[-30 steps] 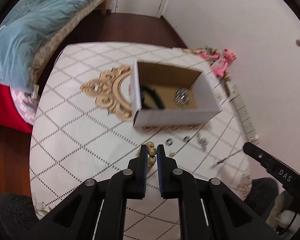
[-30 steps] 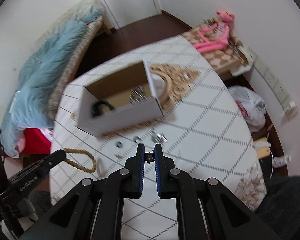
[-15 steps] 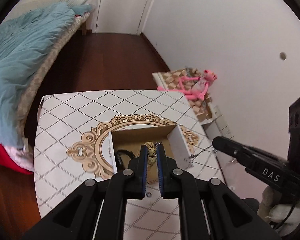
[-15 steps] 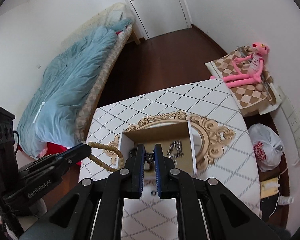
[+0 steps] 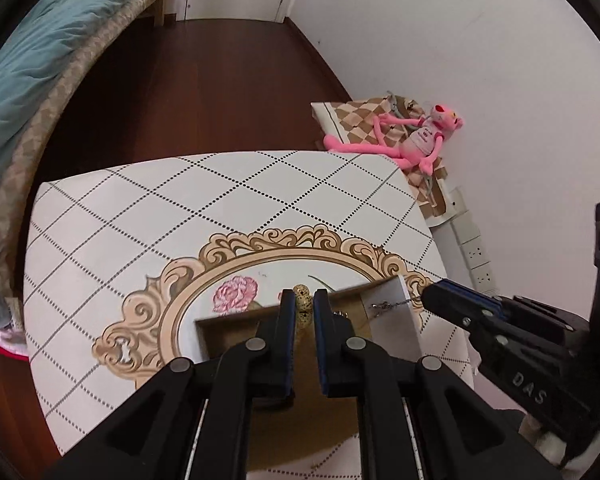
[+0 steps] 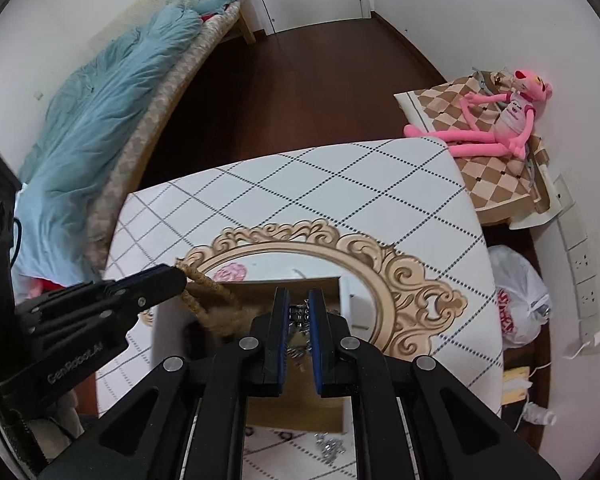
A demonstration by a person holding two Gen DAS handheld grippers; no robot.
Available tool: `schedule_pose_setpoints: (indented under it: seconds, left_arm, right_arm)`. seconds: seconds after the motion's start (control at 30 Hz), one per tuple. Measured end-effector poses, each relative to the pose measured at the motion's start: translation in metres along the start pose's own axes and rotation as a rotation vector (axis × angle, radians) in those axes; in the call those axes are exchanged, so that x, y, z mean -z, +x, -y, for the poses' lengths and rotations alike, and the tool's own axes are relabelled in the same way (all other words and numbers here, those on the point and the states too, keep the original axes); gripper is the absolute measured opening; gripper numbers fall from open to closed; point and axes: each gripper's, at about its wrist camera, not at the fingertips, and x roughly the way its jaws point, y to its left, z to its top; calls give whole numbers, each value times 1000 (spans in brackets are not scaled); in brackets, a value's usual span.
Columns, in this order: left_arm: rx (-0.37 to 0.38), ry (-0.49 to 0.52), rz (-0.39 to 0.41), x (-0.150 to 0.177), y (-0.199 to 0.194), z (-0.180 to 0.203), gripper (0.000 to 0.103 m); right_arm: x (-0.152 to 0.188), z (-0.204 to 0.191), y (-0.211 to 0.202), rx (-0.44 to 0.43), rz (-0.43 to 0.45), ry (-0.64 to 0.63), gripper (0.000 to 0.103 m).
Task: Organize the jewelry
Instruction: 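Lower the bead bracelet into the box with the left tool while the right tool releases the chain inside, then withdraw both open tools from the box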
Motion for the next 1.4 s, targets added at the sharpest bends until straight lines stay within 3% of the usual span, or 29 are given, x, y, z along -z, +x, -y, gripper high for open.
schedule_pose_setpoints:
  seconds: [0.3,0.33,0.37,0.4,0.47,0.53,0.63,0.77,0.9,1.4]
  left_arm:
    - [-147,-27,-23,0,5,-5,18]
    - [-161,-25,-19,2,3,-6,33]
    - [-179,-27,-14,4,1,-7,61]
    - [-202,-31,-3,7,-3,-9,73]
    - [-216,-41,22,11,-11,-13,79]
    - [-253,-48,22,16,-15,-17,80]
    - [-295,-59,36,27,-21,-22,98]
    - [-368,-47,83,47,-30,-23,100]
    - [-406,-53,86,67,-34,-23,100]
    - [-433,-81,101,99,-65,-9,100]
  right_arm:
    - [17,2,17,2,-133,-31,11]
    - [21,2,17,11,-144,-32,11]
    - [24,2,17,13,-152,-33,12]
    - [28,1,16,12,-158,-36,14]
    - [34,2,15,22,-167,-37,35]
    - [37,2,11,24,-161,-37,47]
    - [42,2,5,51,-151,-44,59]
    - [52,-3,1,115,-135,-74,93]
    - [64,-5,5,172,-128,-87,95]
    - [84,-13,-18,199,-57,-77,98]
